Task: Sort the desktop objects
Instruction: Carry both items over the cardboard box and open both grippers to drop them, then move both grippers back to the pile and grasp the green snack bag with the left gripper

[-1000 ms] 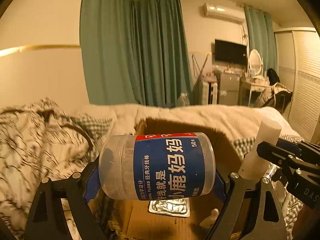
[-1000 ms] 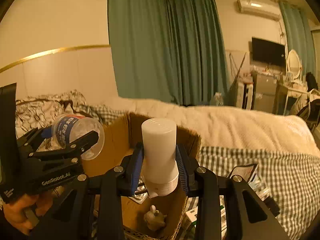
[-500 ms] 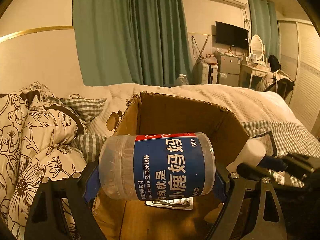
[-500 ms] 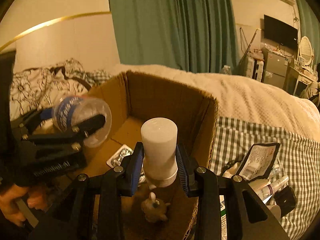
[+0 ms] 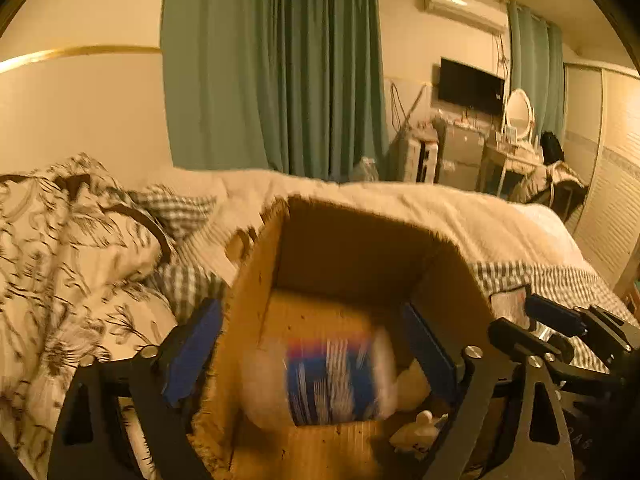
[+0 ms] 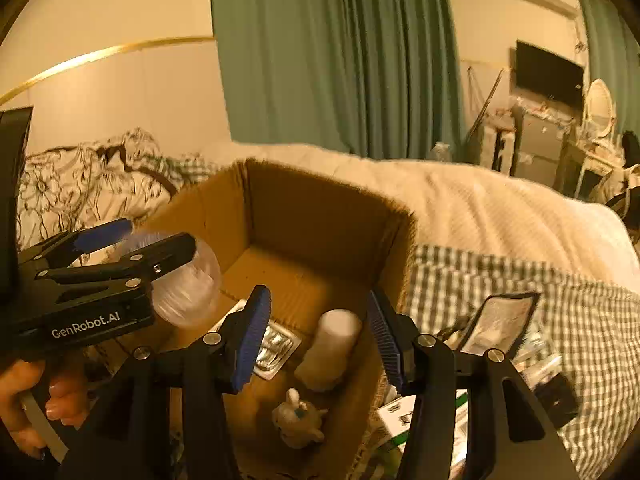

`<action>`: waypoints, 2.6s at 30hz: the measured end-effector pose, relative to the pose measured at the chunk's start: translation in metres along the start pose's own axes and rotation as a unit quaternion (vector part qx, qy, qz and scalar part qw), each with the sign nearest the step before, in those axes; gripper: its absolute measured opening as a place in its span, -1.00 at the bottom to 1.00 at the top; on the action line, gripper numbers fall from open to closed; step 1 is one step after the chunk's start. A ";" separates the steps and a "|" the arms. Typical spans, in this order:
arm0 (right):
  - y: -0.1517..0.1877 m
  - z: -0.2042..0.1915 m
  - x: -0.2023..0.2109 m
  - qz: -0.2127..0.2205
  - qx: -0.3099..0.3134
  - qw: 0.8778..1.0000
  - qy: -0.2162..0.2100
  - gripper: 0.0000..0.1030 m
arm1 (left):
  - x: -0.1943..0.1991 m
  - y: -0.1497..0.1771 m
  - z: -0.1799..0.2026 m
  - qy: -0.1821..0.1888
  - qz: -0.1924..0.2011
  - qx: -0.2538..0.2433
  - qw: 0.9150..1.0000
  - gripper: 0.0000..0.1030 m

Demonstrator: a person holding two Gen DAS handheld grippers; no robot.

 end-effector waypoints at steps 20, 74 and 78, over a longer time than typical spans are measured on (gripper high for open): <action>-0.044 0.038 0.120 0.149 -0.039 0.986 0.061 0.75 | 0.111 -0.042 0.012 0.016 0.133 0.031 0.990 1.00; 0.079 0.257 0.071 -0.070 -0.101 0.980 0.157 0.62 | 0.009 0.122 0.251 0.180 -0.084 -0.110 0.974 0.57; 0.095 0.268 0.047 -0.112 -0.099 0.978 0.147 0.55 | -0.017 0.146 0.261 0.182 -0.133 -0.109 0.968 0.49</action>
Point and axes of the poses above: each gripper's, at about its wrist camera, not at the fingertips, and x roughly against the way its jaws point, z to its right, y to its underside, the point moved 6 cm from there along -x, roughly the way its jaws point, and after that the axes turned 10 degrees about y, right-handed, at the moved point
